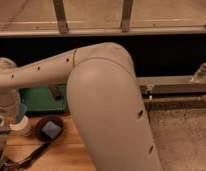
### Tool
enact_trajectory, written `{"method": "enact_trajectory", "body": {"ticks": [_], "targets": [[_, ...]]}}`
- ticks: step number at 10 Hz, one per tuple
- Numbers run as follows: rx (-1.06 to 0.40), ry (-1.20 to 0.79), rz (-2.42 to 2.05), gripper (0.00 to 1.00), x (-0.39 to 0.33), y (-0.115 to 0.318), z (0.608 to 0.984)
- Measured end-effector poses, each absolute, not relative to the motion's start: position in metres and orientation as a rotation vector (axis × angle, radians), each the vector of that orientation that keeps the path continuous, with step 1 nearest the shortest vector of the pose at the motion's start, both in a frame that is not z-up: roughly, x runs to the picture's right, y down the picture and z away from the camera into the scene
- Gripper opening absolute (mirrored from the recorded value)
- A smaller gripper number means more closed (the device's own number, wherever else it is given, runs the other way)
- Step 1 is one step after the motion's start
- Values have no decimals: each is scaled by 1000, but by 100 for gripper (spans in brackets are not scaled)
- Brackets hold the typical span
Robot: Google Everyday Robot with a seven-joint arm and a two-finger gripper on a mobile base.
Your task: Stack cups into tray
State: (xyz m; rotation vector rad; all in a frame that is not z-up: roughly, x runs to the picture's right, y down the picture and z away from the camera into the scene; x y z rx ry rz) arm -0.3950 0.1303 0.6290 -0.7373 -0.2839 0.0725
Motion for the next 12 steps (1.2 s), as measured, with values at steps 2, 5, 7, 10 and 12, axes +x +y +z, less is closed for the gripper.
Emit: {"method": "enact_trajectory", "body": {"ticks": [2, 5, 7, 10, 12], "targets": [[-749, -301, 49, 0, -405, 130, 637], [-754, -286, 28, 0, -414, 135, 650], [-766, -270, 20, 0, -419, 140, 661], [-785, -234, 20, 0, -421, 148, 679], [-806, -204, 25, 0, -422, 157, 694]]}}
